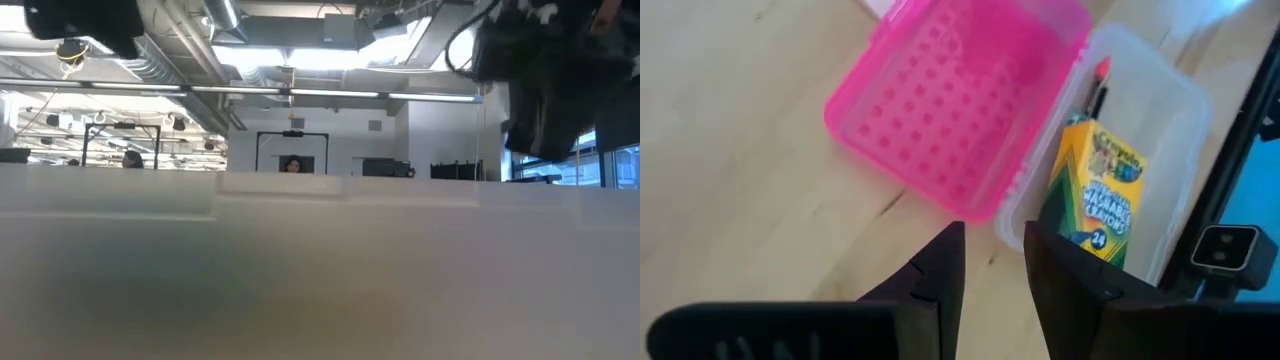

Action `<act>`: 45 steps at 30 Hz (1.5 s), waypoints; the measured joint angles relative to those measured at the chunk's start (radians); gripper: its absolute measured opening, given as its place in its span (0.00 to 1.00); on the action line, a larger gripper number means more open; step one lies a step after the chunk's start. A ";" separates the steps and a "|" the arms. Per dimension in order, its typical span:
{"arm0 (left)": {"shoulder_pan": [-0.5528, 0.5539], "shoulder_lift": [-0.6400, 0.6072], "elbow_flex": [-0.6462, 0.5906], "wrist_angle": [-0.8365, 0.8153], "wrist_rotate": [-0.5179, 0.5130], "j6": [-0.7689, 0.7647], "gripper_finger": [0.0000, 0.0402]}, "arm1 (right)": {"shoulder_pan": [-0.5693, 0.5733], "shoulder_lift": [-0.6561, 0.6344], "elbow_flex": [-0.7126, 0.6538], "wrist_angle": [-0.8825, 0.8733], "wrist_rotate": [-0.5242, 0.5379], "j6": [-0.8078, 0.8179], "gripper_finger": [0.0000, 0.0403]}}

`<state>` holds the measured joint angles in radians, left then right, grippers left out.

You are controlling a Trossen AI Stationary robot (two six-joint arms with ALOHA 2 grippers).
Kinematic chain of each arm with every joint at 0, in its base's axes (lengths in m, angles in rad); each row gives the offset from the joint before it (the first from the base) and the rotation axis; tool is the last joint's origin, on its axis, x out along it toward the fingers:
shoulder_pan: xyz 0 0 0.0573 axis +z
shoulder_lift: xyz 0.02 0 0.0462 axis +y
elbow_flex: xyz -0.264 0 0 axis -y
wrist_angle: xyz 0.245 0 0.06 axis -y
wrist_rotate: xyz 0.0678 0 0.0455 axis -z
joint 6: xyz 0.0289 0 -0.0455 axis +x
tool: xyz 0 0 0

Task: Pack school essentials
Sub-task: Put the blue pen into the pink supply box

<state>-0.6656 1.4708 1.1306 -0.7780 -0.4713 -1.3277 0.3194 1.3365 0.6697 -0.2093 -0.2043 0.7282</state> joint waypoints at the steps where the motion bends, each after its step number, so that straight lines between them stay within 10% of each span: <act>1: -0.005 0.000 -0.005 0.000 -0.002 -0.011 0.25 | 0.002 0.028 0.000 0.021 0.000 0.001 0.00; 27: -0.025 0.000 -0.019 0.006 -0.012 -0.058 0.25 | -0.037 0.363 0.000 0.388 0.075 0.022 0.01; 45: -0.025 0.000 -0.019 0.001 -0.012 -0.058 0.25 | -0.119 0.292 0.000 0.464 0.018 -0.078 0.01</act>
<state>-0.6907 1.4712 1.1118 -0.7770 -0.4835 -1.3856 0.2007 1.6288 0.6692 0.2543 -0.1859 0.6505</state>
